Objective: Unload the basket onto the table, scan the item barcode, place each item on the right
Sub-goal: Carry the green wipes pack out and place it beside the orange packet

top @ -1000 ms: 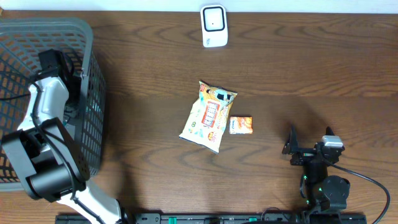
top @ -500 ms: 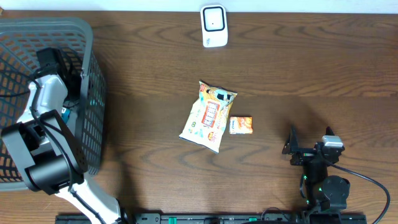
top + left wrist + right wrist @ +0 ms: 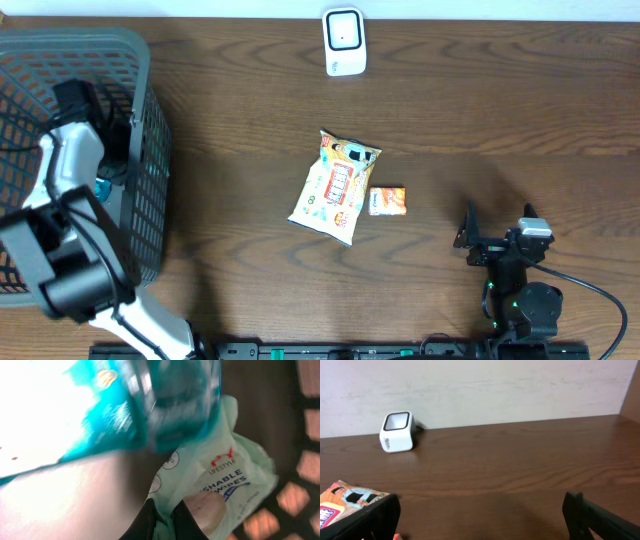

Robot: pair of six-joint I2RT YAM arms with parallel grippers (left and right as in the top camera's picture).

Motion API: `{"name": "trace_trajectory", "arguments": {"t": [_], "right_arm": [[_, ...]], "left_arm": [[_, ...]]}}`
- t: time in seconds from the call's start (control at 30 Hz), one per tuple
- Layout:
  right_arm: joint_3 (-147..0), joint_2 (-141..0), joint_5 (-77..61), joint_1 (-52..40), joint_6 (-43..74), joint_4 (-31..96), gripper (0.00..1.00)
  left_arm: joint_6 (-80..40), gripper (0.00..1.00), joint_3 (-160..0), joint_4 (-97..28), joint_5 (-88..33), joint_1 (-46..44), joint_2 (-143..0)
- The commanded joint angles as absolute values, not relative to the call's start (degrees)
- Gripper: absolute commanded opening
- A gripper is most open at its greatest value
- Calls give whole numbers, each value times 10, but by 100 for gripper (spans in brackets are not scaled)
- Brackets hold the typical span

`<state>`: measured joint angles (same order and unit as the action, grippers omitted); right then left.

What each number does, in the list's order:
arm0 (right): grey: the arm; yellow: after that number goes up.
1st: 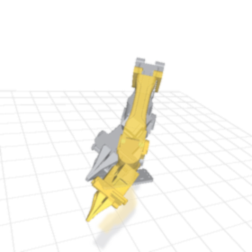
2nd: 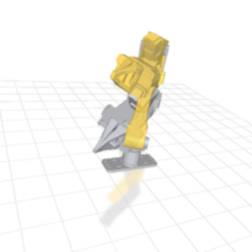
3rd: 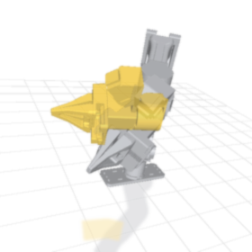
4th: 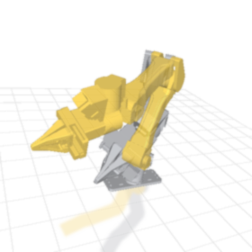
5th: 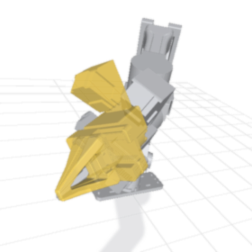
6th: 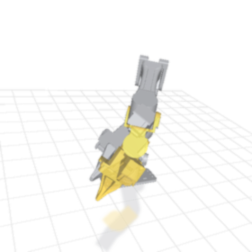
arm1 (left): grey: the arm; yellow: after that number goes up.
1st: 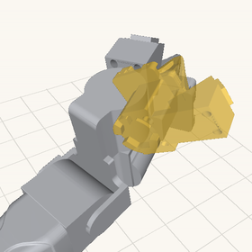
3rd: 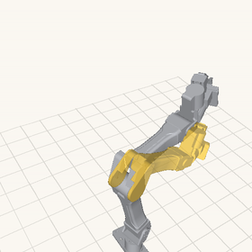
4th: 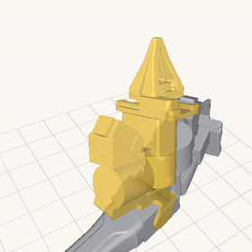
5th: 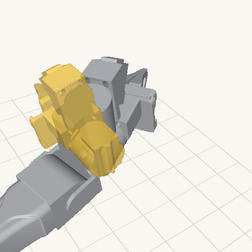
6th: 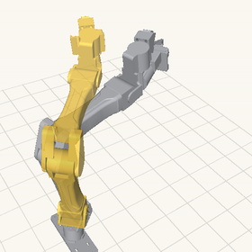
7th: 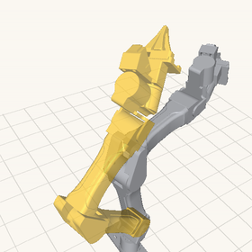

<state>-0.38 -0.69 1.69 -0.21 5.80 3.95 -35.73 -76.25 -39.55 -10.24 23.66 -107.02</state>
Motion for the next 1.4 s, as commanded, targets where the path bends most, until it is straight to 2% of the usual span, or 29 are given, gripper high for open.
{"name": "trace_trajectory", "arguments": {"t": [0.0,0.5,0.73,1.03,1.37], "right_arm": [[-3,-3,16,9,53,41,99],[-3,-3,16,9,53,41,99],[-3,-3,16,9,53,41,99],[-3,-3,16,9,53,41,99],[-3,-3,16,9,53,41,99]], "left_arm": [[-345,7,-763,-403,-111,254,-973],[-350,8,-763,-444,-114,272,-650],[-359,7,-763,-443,-118,234,-529],[-357,7,-762,-432,-216,79,-505],[-302,7,-762,-357,-209,-172,-641]]}}
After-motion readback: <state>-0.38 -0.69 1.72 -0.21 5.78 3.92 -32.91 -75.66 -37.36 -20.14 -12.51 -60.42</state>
